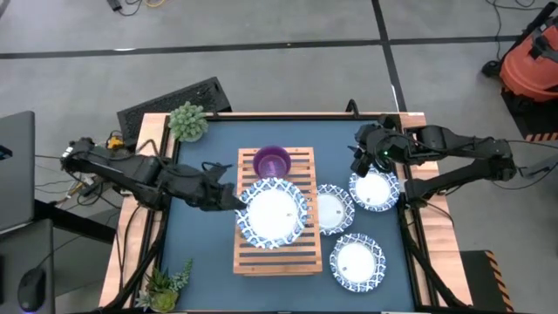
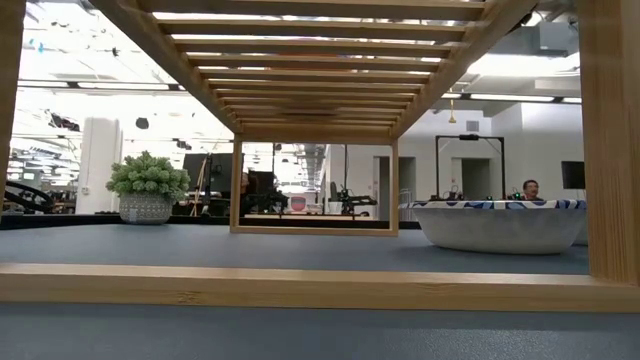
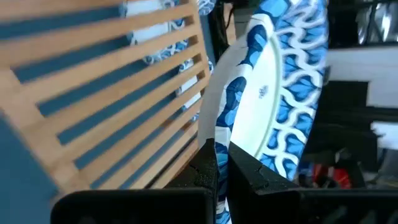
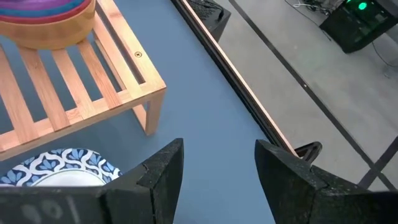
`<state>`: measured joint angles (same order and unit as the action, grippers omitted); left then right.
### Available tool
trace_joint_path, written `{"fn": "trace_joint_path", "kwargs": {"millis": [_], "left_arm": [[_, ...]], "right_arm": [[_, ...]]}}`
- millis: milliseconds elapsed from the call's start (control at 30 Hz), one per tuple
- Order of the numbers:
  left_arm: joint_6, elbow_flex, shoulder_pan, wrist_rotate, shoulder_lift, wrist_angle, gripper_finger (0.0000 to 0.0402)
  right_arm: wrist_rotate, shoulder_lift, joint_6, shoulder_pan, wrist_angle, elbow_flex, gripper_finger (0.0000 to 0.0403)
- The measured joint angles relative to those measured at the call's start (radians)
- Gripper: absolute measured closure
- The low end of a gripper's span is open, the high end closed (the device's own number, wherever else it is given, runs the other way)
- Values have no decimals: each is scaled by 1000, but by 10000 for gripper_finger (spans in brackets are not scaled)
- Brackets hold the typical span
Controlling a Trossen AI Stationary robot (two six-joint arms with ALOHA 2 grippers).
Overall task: Place and stack bowls onto a shelf
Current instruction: Put the top left big white and blue bowl on the shelf
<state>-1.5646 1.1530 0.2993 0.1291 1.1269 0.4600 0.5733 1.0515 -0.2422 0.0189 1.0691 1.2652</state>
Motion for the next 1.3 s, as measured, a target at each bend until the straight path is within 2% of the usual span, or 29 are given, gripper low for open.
{"fn": "trace_joint_path", "kwargs": {"millis": [200, 500, 1100, 1300], "left_arm": [[-24, -2, 11, -9, 52, -38, 401], [-138, -2, 11, 18, 124, 115, 401], [-146, -2, 17, 19, 163, 131, 400], [-131, -2, 24, 7, 176, 126, 357]], "right_arm": [[0, 0, -4, 0, 0, 0, 180], [1, 0, -3, 1, 0, 0, 180], [-22, 1, -3, 1, 0, 0, 180], [-72, 1, -4, 17, 0, 0, 180]]}}
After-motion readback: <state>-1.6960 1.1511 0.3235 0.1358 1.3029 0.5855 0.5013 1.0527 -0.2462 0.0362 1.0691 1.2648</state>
